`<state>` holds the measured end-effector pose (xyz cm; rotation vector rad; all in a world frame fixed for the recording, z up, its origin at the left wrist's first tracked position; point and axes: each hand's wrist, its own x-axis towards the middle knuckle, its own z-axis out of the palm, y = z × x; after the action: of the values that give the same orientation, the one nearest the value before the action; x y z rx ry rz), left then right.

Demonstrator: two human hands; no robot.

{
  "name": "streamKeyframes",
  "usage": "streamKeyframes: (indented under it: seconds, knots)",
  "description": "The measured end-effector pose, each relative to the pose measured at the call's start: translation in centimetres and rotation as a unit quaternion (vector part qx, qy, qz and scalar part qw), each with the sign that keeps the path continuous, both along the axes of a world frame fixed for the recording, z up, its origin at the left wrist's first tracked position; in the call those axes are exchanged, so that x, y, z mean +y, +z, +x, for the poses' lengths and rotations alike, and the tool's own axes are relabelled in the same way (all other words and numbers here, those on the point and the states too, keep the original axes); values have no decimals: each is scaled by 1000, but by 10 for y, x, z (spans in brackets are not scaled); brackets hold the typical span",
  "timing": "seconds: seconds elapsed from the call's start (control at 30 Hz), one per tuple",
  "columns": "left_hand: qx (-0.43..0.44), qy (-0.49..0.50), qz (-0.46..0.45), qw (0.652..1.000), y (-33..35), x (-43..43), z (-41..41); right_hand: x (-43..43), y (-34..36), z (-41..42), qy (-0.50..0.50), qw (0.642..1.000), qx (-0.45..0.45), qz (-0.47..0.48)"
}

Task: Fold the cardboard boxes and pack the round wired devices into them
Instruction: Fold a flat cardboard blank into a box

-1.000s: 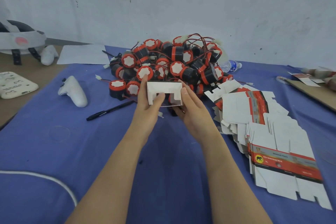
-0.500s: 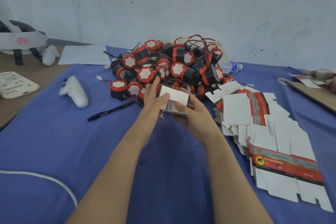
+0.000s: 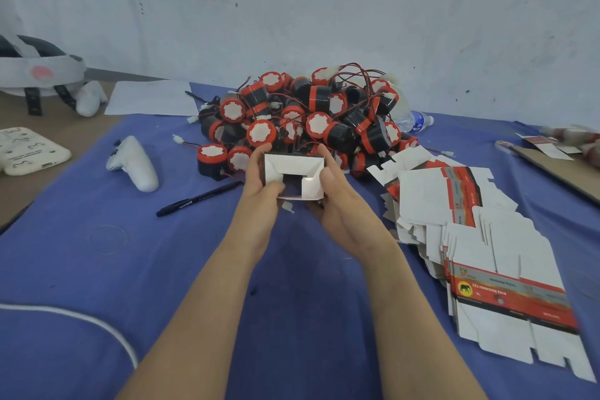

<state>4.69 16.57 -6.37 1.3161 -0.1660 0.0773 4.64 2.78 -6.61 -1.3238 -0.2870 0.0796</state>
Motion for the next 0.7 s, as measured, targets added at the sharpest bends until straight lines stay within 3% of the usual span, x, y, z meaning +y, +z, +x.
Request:
streamKeyframes:
  seconds: [0.1,0.23,0.33,0.4,0.5,0.63,0.7]
  knots:
    - [1,13,-26,1000,2,2,0,10,-1,-2,-72,991,-62,-95]
    - [-16,-19,-16,1000,5,-5,-7,24,-3,-3,-296,945,-106,-93]
    - [-37,-70,45,996,4,-15,-11,20,-5,-3,-388,910,-95,-108]
    - [-41,-87,61,994,2,-18,-11,18,-6,-3,-402,903,-90,-119]
    - [-97,-24,154,983,-1,-17,-12,19,-5,-2,-386,909,-85,-133]
    - [-103,53,111,987,-3,-13,-7,22,-5,-3,-235,967,-37,-92]
    - [-89,68,79,991,-4,-11,-5,28,-3,-3,-203,975,-19,-90]
